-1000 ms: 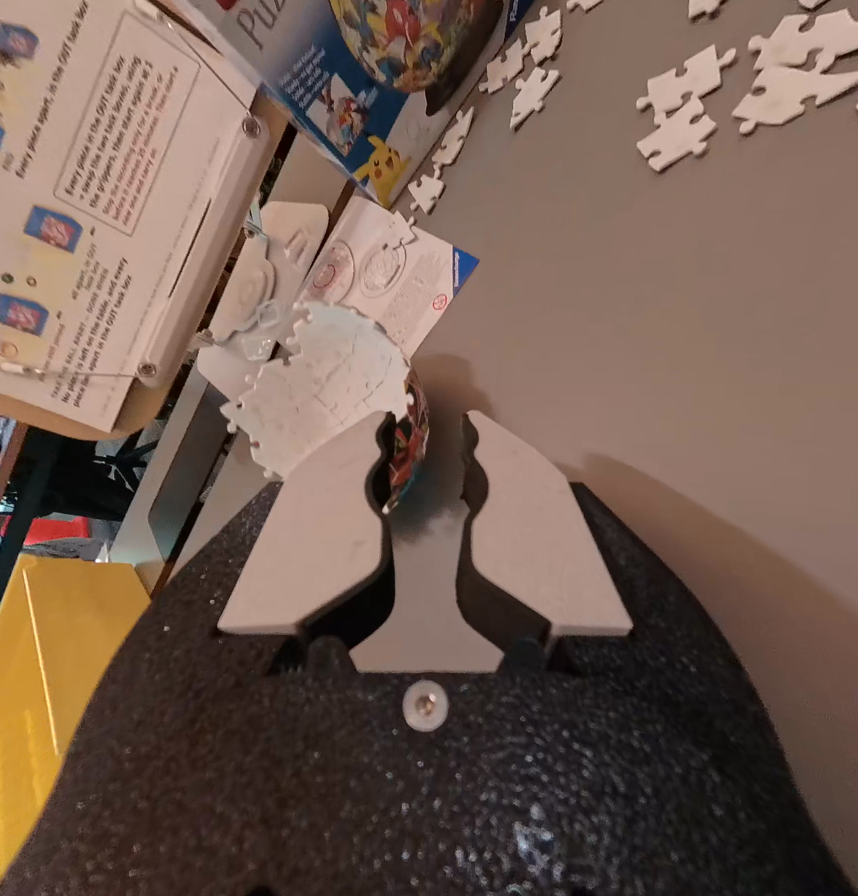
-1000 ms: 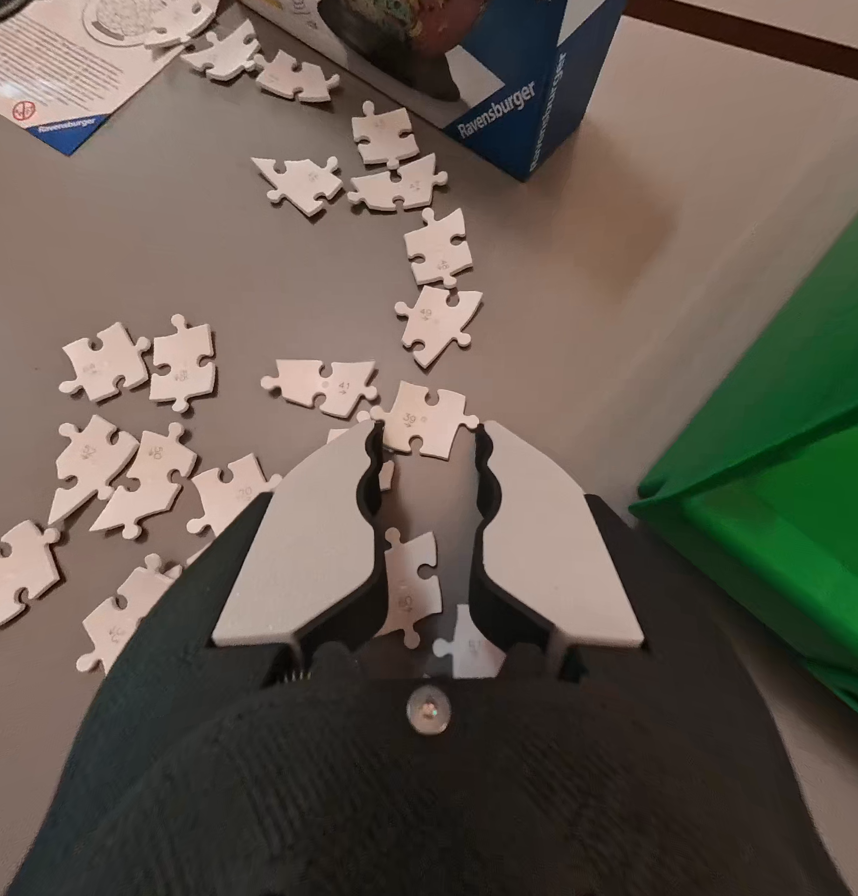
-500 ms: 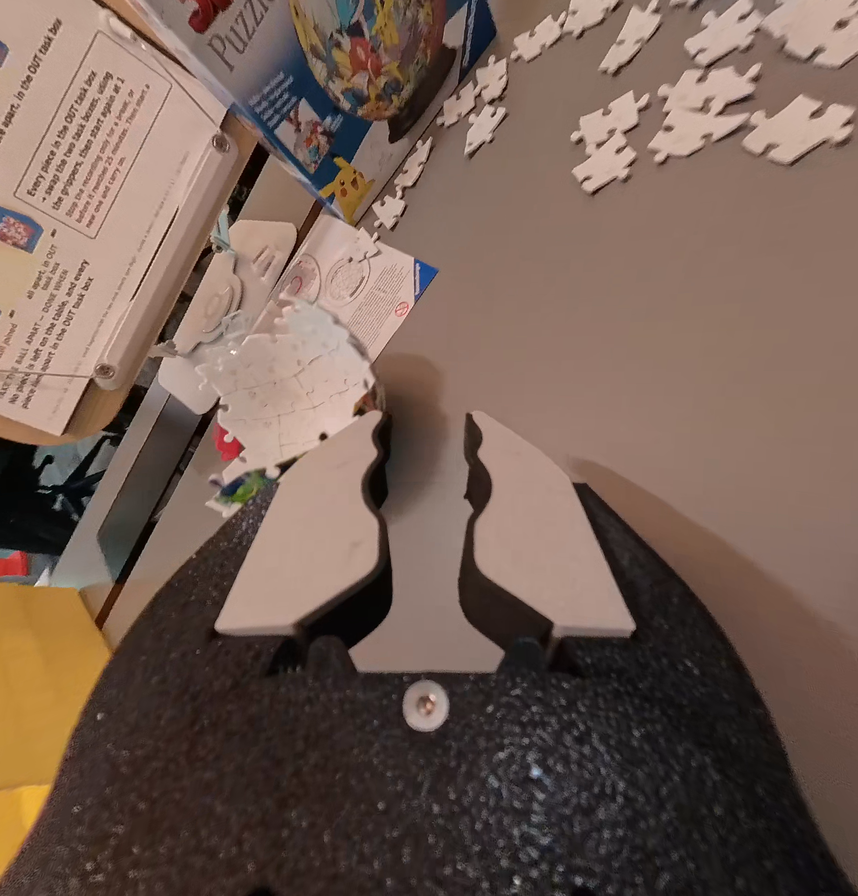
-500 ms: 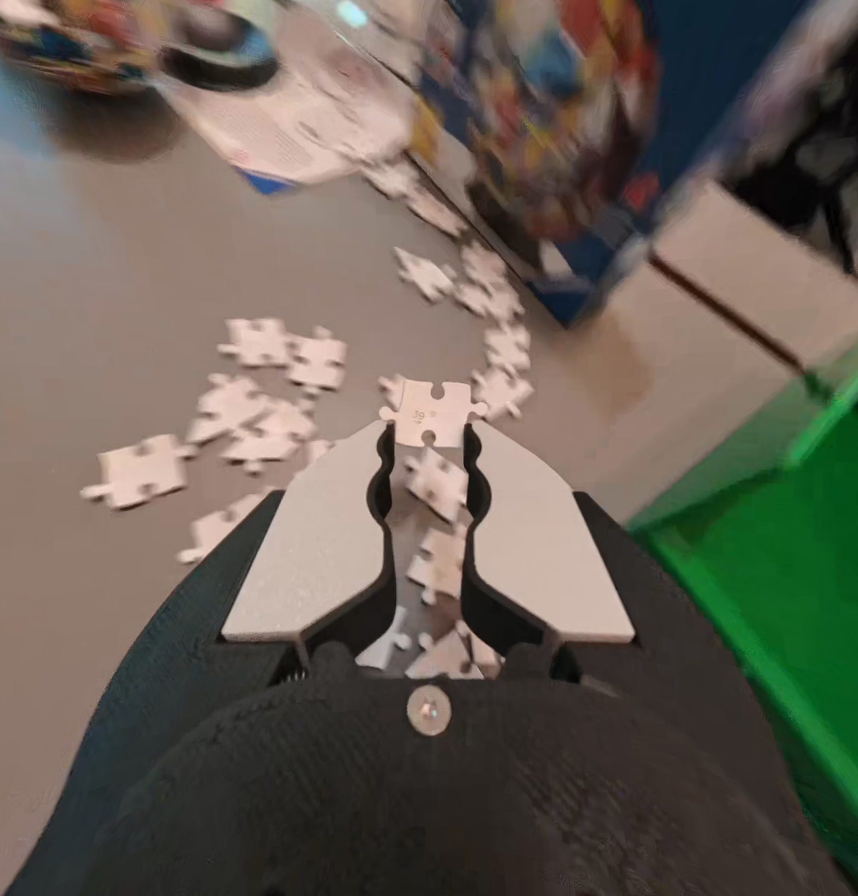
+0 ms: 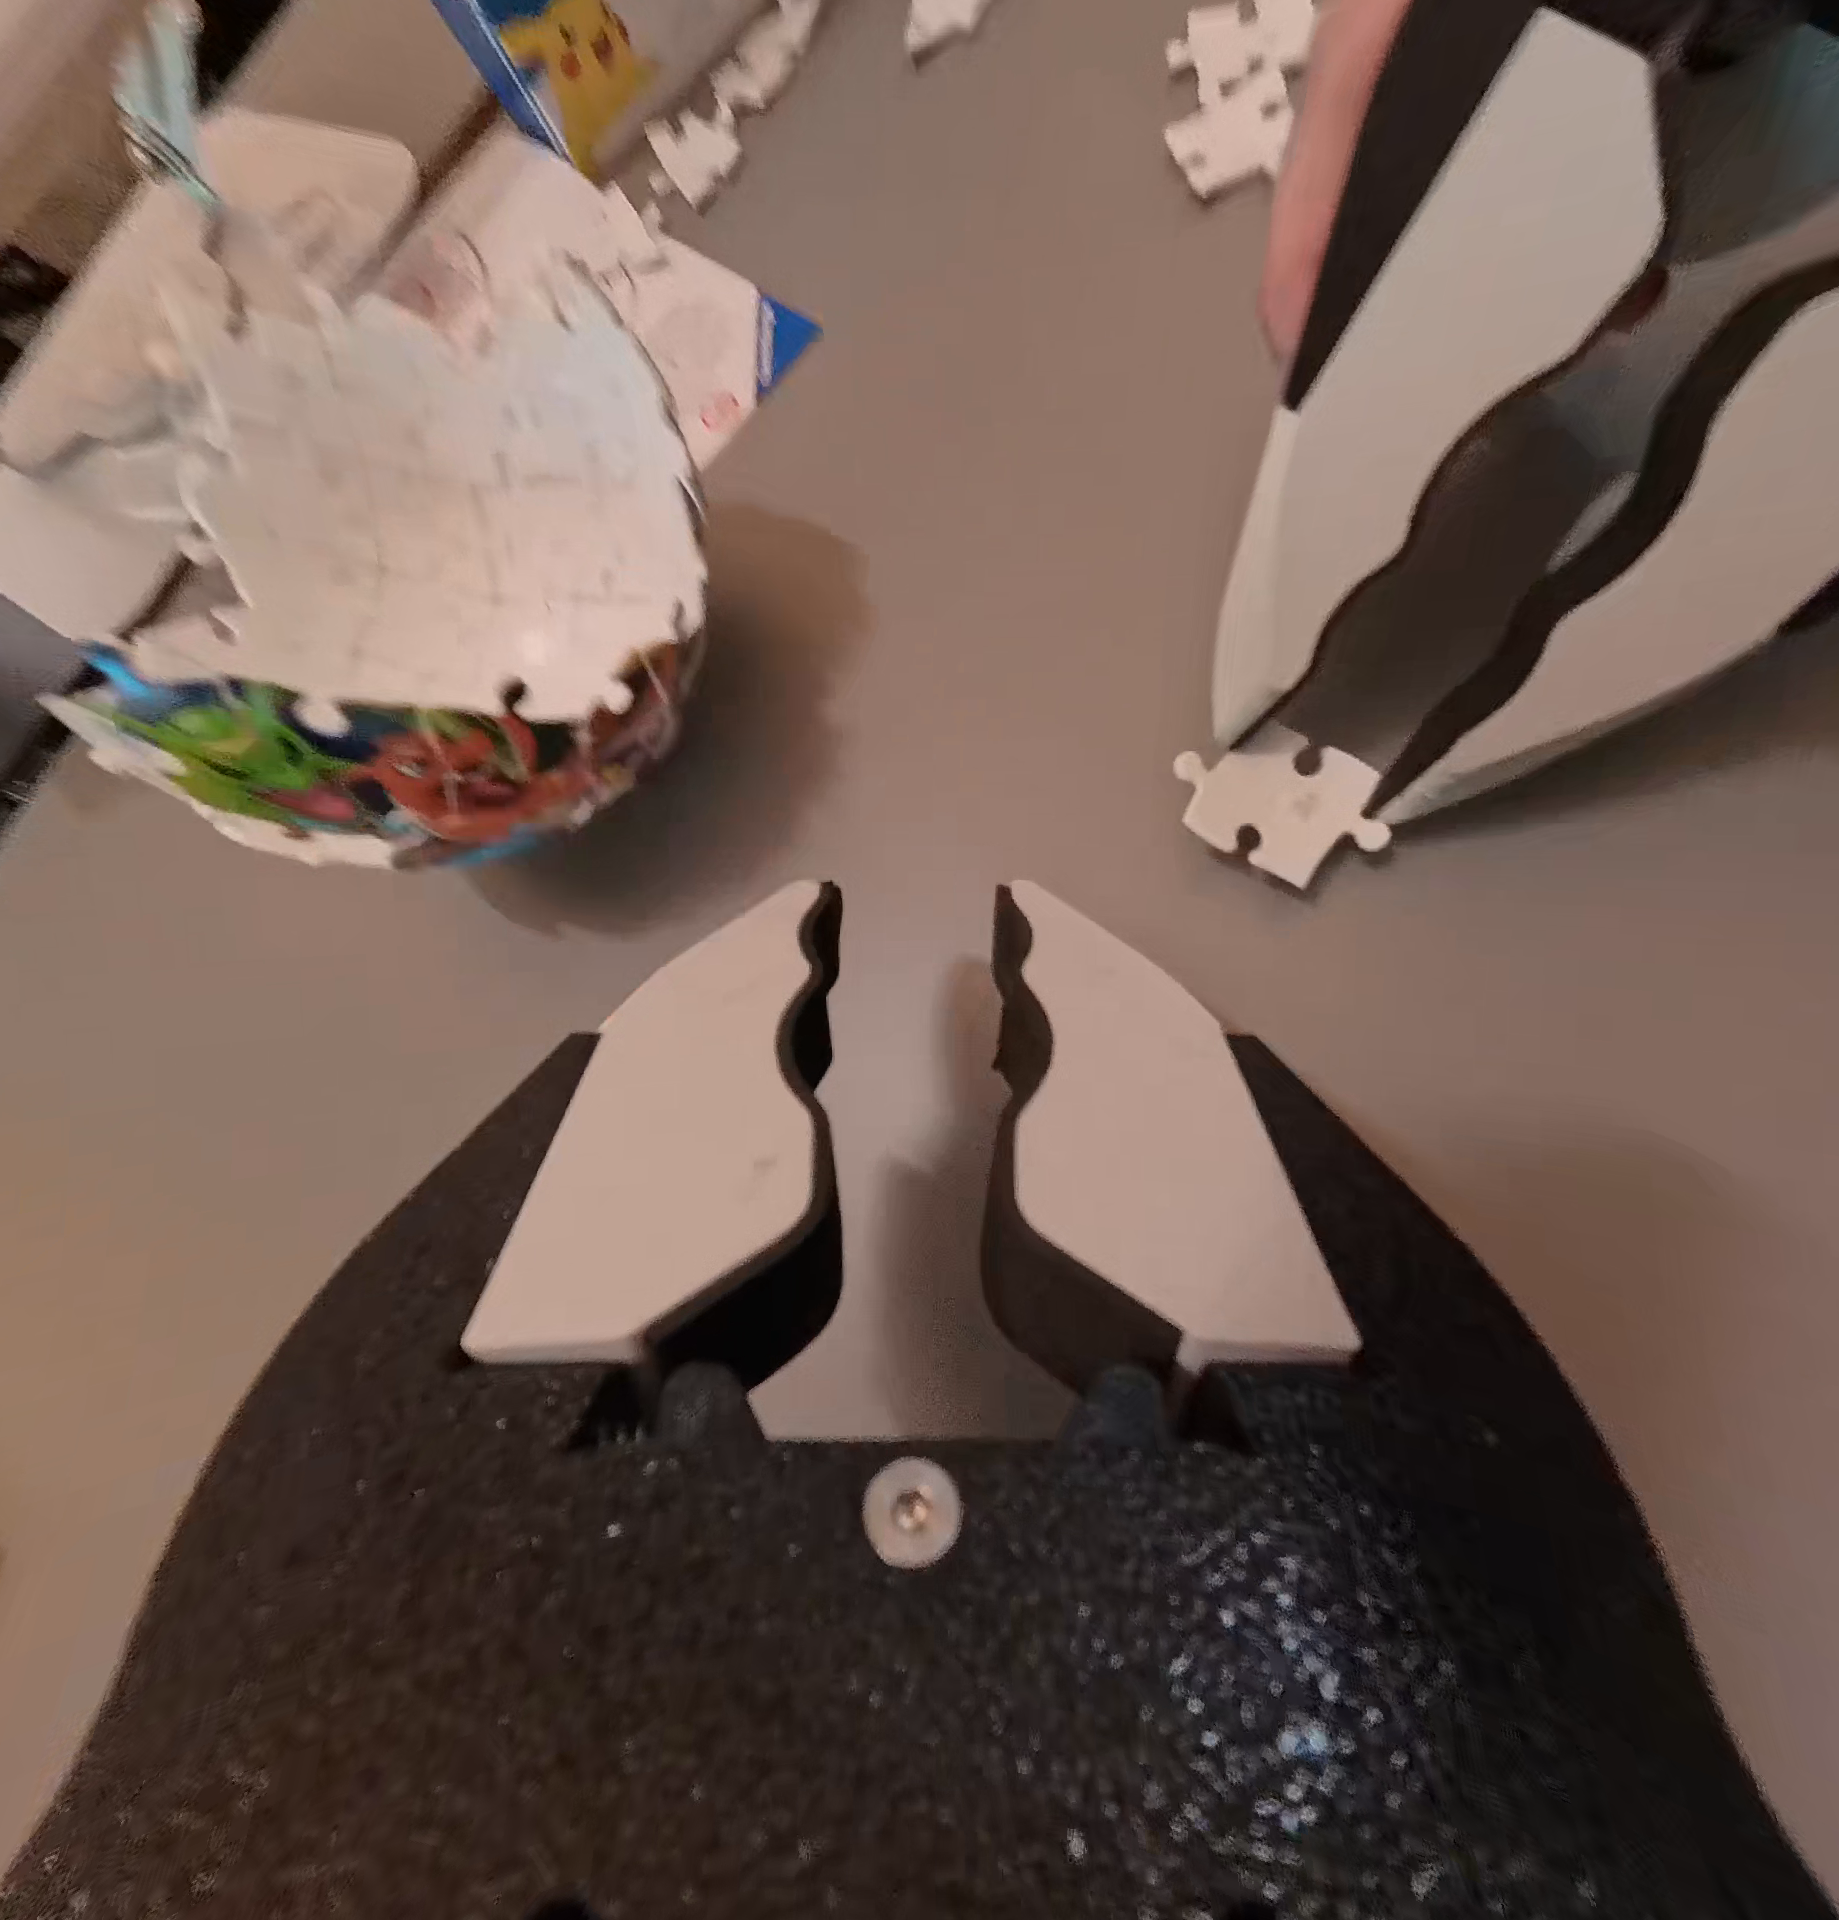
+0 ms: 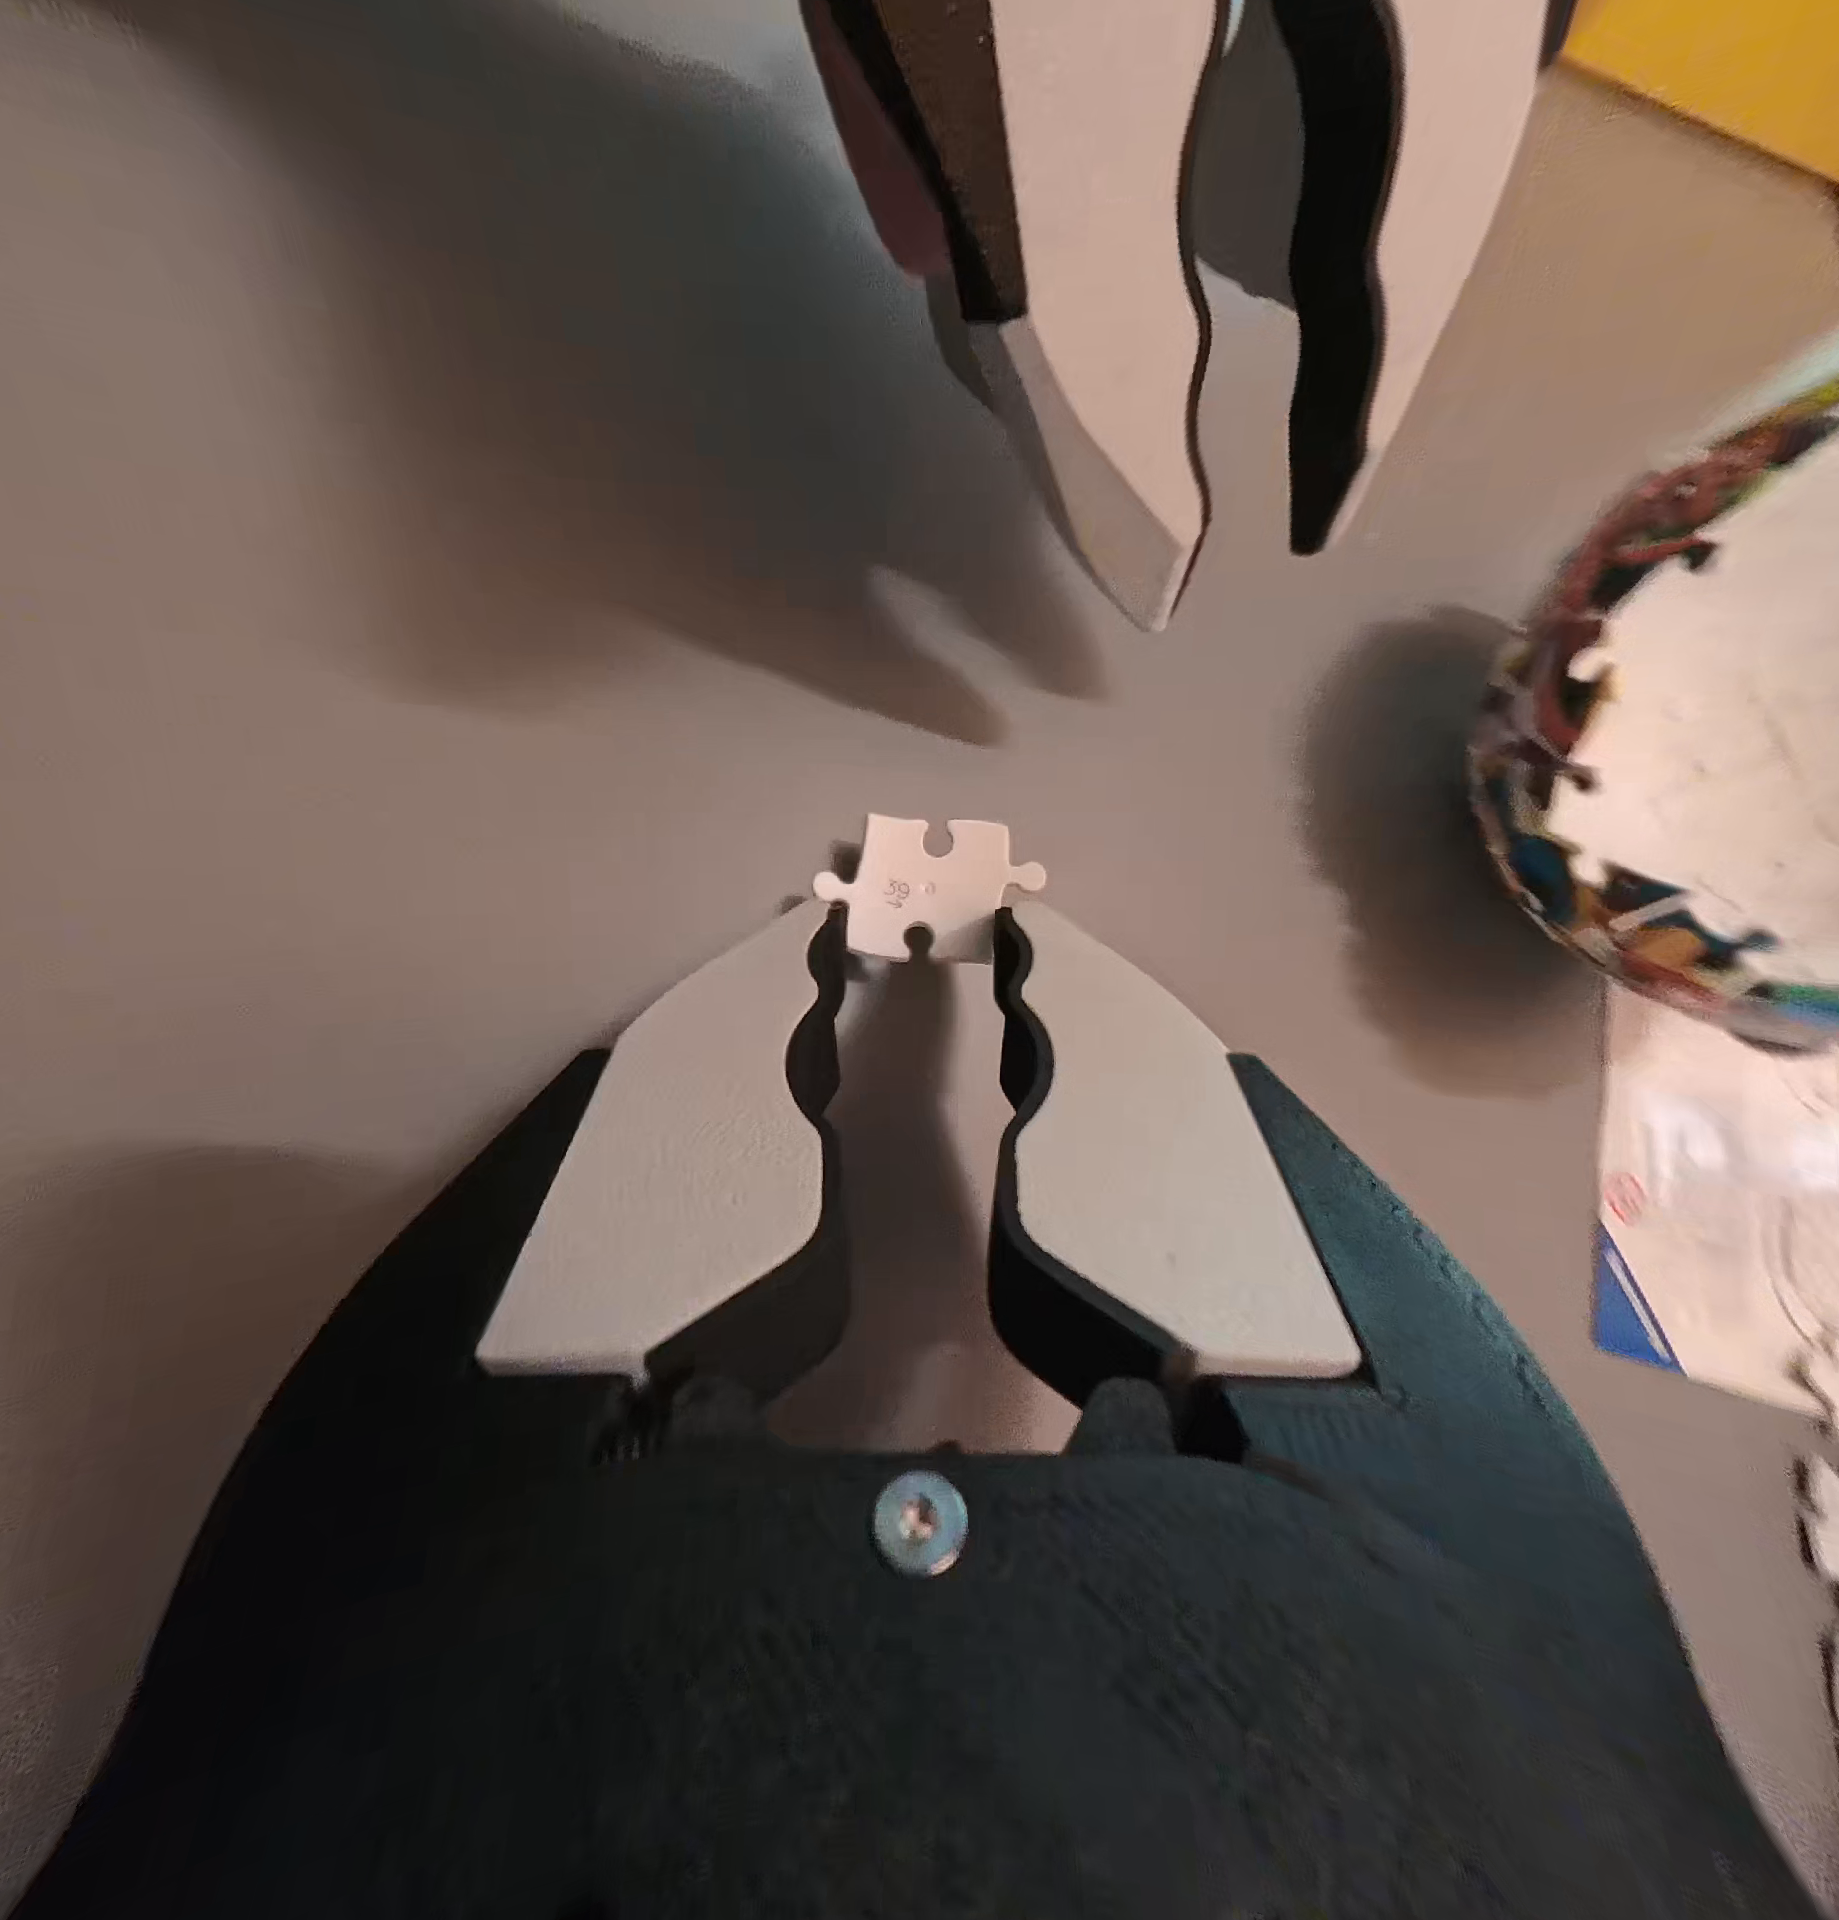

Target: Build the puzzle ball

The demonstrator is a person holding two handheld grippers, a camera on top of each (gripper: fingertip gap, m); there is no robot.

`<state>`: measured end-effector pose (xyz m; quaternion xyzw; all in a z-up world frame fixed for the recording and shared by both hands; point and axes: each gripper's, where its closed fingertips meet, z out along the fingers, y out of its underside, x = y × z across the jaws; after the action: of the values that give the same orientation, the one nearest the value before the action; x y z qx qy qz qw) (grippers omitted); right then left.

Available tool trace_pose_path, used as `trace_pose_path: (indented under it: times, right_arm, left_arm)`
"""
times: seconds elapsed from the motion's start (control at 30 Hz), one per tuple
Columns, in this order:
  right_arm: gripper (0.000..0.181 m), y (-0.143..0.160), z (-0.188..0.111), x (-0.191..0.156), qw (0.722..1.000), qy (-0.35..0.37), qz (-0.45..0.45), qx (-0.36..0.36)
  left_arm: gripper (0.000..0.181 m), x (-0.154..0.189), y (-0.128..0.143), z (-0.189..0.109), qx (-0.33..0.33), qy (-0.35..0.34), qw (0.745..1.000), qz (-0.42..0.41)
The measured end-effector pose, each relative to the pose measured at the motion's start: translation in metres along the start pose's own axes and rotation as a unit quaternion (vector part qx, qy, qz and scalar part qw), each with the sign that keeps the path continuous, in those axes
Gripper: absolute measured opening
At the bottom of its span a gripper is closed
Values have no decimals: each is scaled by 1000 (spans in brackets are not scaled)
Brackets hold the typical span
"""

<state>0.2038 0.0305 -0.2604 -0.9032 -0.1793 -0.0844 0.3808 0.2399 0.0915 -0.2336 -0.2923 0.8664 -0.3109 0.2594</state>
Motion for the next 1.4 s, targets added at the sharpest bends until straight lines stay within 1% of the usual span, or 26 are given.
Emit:
trace_pose_path:
  times: [0.1,0.2,0.3,0.37,0.47,0.53,0.63,0.7,0.8,0.87,0.93,0.97,1.03,1.1,1.13,1.17,1.27,1.4]
  right_arm:
    - [27,-1,11,-9,999,-44,-7,-2]
    - [27,-5,12,-12,998,-52,1,19]
    - [40,-1,6,-10,999,-33,12,12]
    - [46,2,0,-9,999,-24,34,13]
    - [46,6,-6,-8,998,-4,65,10]
    - [46,9,-5,-10,997,6,77,2]
    - [43,6,0,-15,995,10,97,1]
    - [43,-1,2,-18,992,9,123,12]
    - [41,-6,5,-18,987,20,158,8]
    - [42,-9,5,-15,984,41,173,6]
    - [45,-12,6,-13,980,57,190,4]
    - [46,-12,7,-10,978,69,198,-4]
    - [48,-16,10,-11,975,73,210,-2]
    - [44,-17,15,-8,974,80,214,4]
    - [40,-15,19,-10,976,75,206,0]
    - [36,-14,21,-10,977,69,200,-5]
    - [37,-14,23,-7,980,51,192,-2]
    - [28,-13,23,-11,984,23,177,-2]
  left_arm:
    - [25,9,22,0,-21,30,999,-1]
    - [25,24,33,2,-28,74,997,12]
    - [26,41,29,4,-12,126,991,40]
    - [27,43,21,7,4,140,988,60]
    - [26,51,12,13,13,184,981,68]
    - [23,57,12,18,1,209,975,75]
    - [14,62,14,22,-17,218,972,83]
    - [7,65,14,22,-18,217,973,81]
    - [3,66,14,22,-25,201,977,66]
    - [0,67,16,20,-32,190,980,44]
    - [0,66,18,18,-40,174,984,-1]
    - [0,66,18,18,-44,163,985,-34]
    - [0,64,20,17,-47,136,983,-114]
    - [0,63,22,14,-41,114,977,-174]
    - [0,62,24,13,-39,103,975,-192]
    - [0,62,26,11,-40,93,975,-199]
    - [0,61,33,4,-41,71,976,-203]
    - [0,65,38,-2,-41,97,977,-185]
